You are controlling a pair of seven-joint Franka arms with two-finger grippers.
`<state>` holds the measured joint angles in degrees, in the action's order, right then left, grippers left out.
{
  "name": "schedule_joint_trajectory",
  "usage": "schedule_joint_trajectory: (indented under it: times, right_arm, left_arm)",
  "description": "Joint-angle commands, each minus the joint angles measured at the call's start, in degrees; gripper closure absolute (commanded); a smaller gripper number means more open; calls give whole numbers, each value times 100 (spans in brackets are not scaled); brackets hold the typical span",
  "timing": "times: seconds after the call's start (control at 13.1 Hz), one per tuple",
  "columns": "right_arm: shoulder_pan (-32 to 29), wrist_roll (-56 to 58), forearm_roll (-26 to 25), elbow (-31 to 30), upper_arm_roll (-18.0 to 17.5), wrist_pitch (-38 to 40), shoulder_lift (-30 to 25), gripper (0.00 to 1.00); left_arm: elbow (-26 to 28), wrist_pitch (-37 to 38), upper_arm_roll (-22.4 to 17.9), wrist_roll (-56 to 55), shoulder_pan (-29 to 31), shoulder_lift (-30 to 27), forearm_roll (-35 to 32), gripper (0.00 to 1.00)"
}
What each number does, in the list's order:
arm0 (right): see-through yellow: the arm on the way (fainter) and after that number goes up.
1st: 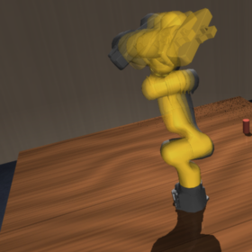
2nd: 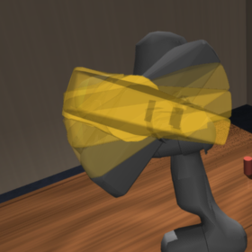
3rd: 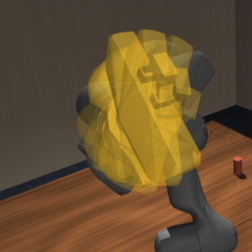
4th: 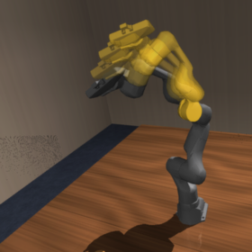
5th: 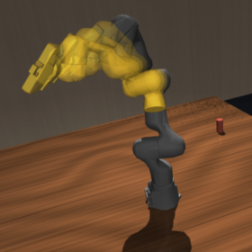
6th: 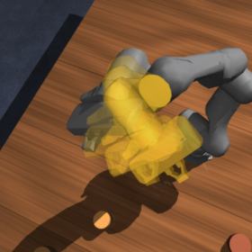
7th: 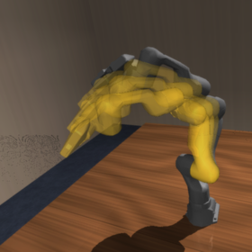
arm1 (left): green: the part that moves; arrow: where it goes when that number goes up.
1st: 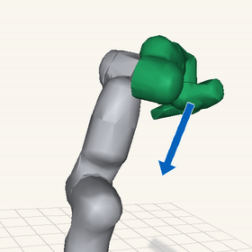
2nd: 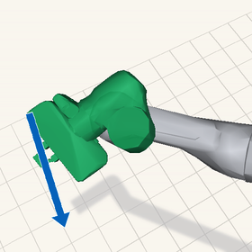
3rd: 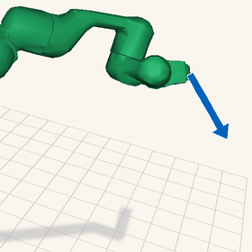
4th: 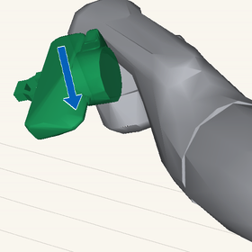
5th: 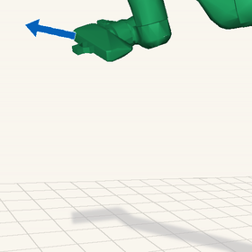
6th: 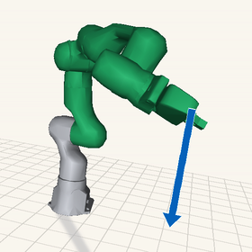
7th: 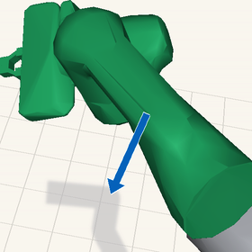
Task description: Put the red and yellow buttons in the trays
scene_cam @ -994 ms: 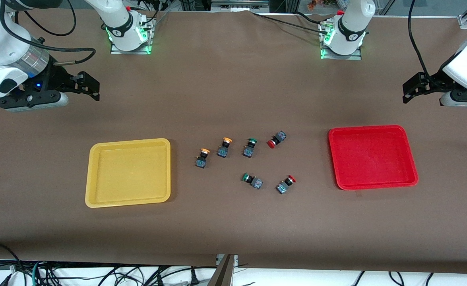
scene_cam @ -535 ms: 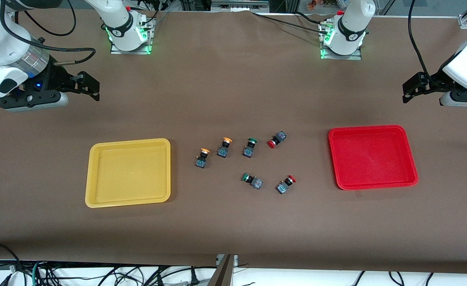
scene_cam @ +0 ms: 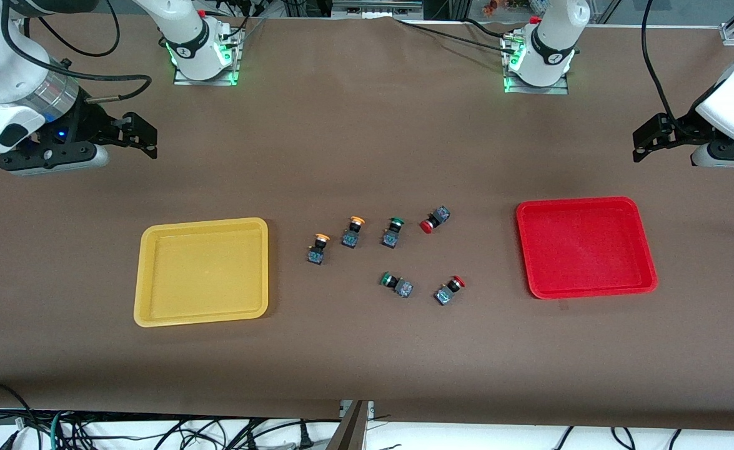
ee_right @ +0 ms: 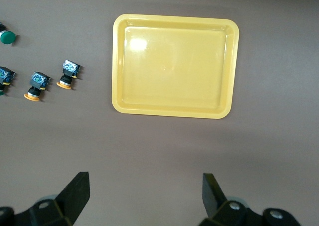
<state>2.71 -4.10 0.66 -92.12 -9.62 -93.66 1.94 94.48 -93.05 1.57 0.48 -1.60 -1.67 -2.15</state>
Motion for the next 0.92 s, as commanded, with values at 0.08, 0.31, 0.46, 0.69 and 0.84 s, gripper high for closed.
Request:
schedule_joint_trajectory:
  times: [0.08, 0.31, 0.46, 0.69, 0.84]
  right_arm:
    - [-25, -29, -84, 63, -57, 67, 17, 0]
    - [-25, -38, -84, 54, -57, 67, 25, 0]
    - [-16, -38, -84, 19, -66, 67, 25, 0]
    - [-7, -38, -84, 19, -66, 67, 34, 0]
    - [19, -56, -84, 10, -66, 67, 43, 0]
  left_arm:
    - [-88, 129, 27, -39, 11, -27, -93, 0]
    - [-88, 129, 27, -39, 11, -27, -93, 0]
    - [-88, 129, 27, -39, 11, -35, -93, 0]
    - [-88, 129, 27, -39, 11, -27, -93, 0]
    - [-88, 129, 27, -39, 11, -27, -93, 0]
